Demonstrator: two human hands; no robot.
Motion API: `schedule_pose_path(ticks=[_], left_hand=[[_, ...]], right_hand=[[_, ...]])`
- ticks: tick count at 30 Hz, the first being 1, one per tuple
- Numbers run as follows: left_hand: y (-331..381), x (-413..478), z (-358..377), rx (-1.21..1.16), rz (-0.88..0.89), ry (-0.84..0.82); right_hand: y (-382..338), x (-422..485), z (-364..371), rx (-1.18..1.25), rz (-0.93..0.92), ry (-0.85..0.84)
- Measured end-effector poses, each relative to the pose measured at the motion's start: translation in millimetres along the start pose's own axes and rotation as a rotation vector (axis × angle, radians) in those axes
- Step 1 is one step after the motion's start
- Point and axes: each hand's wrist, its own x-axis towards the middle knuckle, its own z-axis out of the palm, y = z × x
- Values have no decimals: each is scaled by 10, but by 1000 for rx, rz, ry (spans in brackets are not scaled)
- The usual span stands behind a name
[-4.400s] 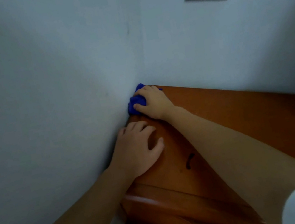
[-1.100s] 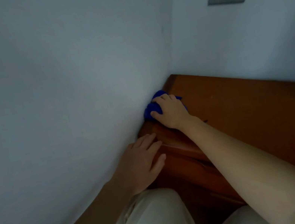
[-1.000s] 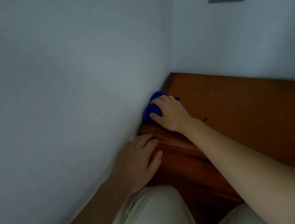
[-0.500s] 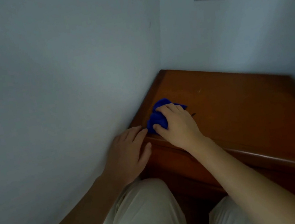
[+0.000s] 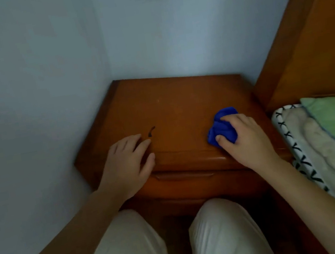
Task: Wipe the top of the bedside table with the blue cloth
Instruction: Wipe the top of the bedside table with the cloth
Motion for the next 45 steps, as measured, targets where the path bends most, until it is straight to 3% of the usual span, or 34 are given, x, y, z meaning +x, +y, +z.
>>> schedule_pose_path(ticks=[9, 24, 34, 39, 45], left_hand=[[270, 565, 60, 34, 131, -94], [221, 581, 158, -27, 109, -66], [215, 579, 184, -21, 104, -47], [215, 582, 188, -20, 101, -52], [212, 587, 200, -30, 101, -46]], right_hand=[[443, 97, -106, -36, 118, 21], [624, 1355, 180, -165, 213, -45], [633, 1335, 270, -223, 196, 11], [630, 1189, 194, -94, 311, 91], [644, 1052, -23, -155, 247, -116]])
